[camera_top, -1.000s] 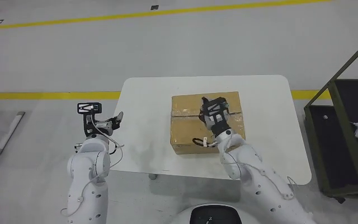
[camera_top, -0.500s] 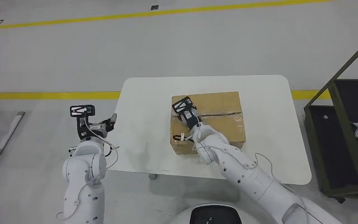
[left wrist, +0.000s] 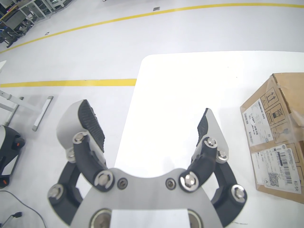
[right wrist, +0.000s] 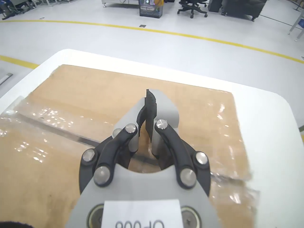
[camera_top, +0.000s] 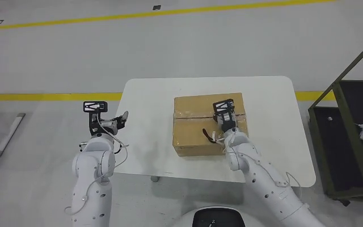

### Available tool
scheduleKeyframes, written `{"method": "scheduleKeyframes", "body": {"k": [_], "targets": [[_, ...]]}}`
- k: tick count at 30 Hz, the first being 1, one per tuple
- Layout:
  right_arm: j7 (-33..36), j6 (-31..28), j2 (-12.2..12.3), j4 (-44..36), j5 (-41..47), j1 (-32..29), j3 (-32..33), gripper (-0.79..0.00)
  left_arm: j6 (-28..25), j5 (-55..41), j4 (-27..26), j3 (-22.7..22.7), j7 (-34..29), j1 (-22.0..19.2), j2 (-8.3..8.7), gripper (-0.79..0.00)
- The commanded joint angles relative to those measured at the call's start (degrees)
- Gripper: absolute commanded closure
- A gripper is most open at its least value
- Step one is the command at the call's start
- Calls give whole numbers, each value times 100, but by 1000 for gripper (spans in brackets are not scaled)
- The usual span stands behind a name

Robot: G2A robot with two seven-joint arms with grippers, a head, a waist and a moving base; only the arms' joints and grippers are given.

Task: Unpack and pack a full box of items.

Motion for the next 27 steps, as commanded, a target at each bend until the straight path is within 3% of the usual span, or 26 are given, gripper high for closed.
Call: {"method": "scheduleKeyframes", "body": {"k": [1,6,11,14,18,22,27], "targets": [[85,-22,59,-266,-120,-223,224,0,-3,3,27,33,9,-12,0,-785],[194,-58,157,-631,-384,-632,606,0,-28,-14,41,110,5,-42,-2,-785],[-212,-279,186,-1076,-64,-879,874,0,-63,-61,-16,159,-14,-31,-1,-785],[-625,-372,238,-1427,45,-1082,1268,0,-98,-90,-34,171,-14,-21,2,-785],[-593,-215,322,-1845,-148,-1519,1834,0,-218,-321,-110,176,55,26,2,-785],[-518,-41,364,-1562,-430,-1798,2087,0,-261,-434,-247,212,58,114,2,-785],[-725,-176,290,-830,-386,-1648,1576,0,-194,-556,-358,248,-7,222,-2,-785]]}}
